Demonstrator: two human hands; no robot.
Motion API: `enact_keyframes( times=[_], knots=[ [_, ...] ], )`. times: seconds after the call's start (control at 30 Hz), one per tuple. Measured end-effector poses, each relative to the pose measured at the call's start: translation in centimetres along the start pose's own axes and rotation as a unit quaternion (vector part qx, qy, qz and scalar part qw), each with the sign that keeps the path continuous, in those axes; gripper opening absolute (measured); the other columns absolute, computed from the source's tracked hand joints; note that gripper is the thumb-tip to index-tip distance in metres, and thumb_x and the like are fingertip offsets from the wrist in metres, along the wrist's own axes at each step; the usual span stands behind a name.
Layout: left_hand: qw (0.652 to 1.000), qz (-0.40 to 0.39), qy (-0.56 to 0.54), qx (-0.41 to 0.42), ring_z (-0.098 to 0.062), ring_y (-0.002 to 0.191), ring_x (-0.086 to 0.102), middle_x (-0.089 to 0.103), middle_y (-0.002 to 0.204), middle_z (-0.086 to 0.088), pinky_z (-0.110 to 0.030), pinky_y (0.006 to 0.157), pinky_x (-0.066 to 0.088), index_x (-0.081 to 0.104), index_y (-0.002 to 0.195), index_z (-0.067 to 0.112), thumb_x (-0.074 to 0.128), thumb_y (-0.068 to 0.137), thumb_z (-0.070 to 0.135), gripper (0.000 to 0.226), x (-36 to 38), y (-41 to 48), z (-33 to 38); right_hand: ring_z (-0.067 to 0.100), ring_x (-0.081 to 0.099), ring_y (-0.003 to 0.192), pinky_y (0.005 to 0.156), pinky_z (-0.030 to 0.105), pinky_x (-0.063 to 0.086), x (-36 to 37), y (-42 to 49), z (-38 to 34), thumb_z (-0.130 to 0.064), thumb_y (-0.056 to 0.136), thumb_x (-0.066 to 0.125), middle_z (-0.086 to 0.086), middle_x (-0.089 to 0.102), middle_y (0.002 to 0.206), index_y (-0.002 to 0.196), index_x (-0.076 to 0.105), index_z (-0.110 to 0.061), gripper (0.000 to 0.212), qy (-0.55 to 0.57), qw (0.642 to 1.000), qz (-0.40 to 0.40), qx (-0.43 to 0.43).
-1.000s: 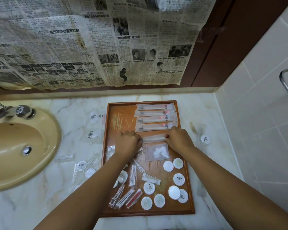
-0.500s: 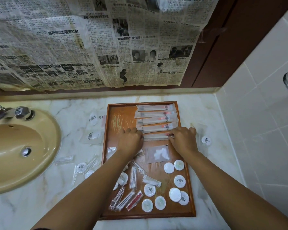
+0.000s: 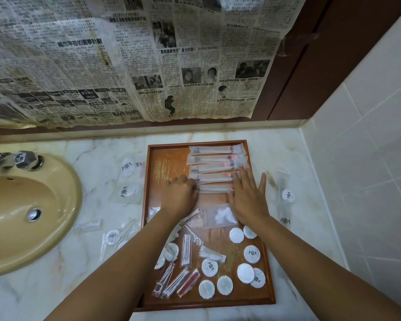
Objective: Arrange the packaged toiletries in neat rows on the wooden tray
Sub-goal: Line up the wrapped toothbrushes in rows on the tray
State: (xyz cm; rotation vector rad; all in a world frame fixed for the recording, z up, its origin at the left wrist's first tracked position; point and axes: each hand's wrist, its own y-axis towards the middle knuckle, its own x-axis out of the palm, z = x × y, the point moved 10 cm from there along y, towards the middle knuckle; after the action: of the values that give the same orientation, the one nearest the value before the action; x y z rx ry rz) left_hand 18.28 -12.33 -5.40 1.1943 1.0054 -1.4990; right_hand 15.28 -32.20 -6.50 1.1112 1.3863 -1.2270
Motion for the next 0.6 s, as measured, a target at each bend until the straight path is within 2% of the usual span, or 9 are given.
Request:
enact_keyframes(
  times=[0.13,0.3,0.43,0.6],
  knots=[
    [1.000,0.007,-0.017,-0.002,-0.026,0.085,0.064,0.068,0.097,-0.002,-0.038,0.077,0.051,0.073,0.097,0.022,0.061,0.094,0.036,0.018,-0.2,0.0,0.0,0.031,0.001,0.157,0.121,0.063,-0.011,0.2,0.2,0.0,-0.047,0.099,0.009,0.011,0.010,0.170,0.161,0.023,-0.013,0.071,-0.013,1.000,-0.002,-0.003],
    [0.999,0.015,-0.036,-0.008,-0.025,0.085,0.064,0.070,0.098,-0.001,-0.038,0.076,0.051,0.074,0.097,0.021,0.063,0.093,0.035,0.017,-0.2,-0.1,-0.3,0.029,-0.013,0.156,0.126,0.047,-0.011,-0.5,2.0,-0.9,-0.056,0.094,0.007,0.013,-0.005,0.170,0.163,0.010,-0.012,0.081,0.058,0.998,-0.007,-0.033],
    [0.999,0.014,-0.051,-0.013,-0.023,0.085,0.064,0.069,0.098,0.000,-0.038,0.076,0.051,0.075,0.099,0.022,0.065,0.093,0.035,0.017,-0.1,0.0,-0.6,0.035,-0.010,0.156,0.120,0.059,-0.018,0.7,3.1,-0.6,-0.068,0.094,0.004,0.016,0.000,0.170,0.163,0.005,-0.016,0.087,0.002,0.998,-0.056,0.009],
    [0.999,0.011,-0.047,-0.018,-0.024,0.088,0.065,0.069,0.100,0.000,-0.039,0.079,0.050,0.074,0.100,0.024,0.063,0.093,0.037,0.018,0.1,0.1,-0.9,0.037,-0.002,0.156,0.115,0.067,-0.019,0.9,2.7,-0.8,-0.071,0.094,0.003,0.016,0.010,0.169,0.163,0.010,-0.018,0.087,-0.029,0.998,-0.055,0.005]
  ],
)
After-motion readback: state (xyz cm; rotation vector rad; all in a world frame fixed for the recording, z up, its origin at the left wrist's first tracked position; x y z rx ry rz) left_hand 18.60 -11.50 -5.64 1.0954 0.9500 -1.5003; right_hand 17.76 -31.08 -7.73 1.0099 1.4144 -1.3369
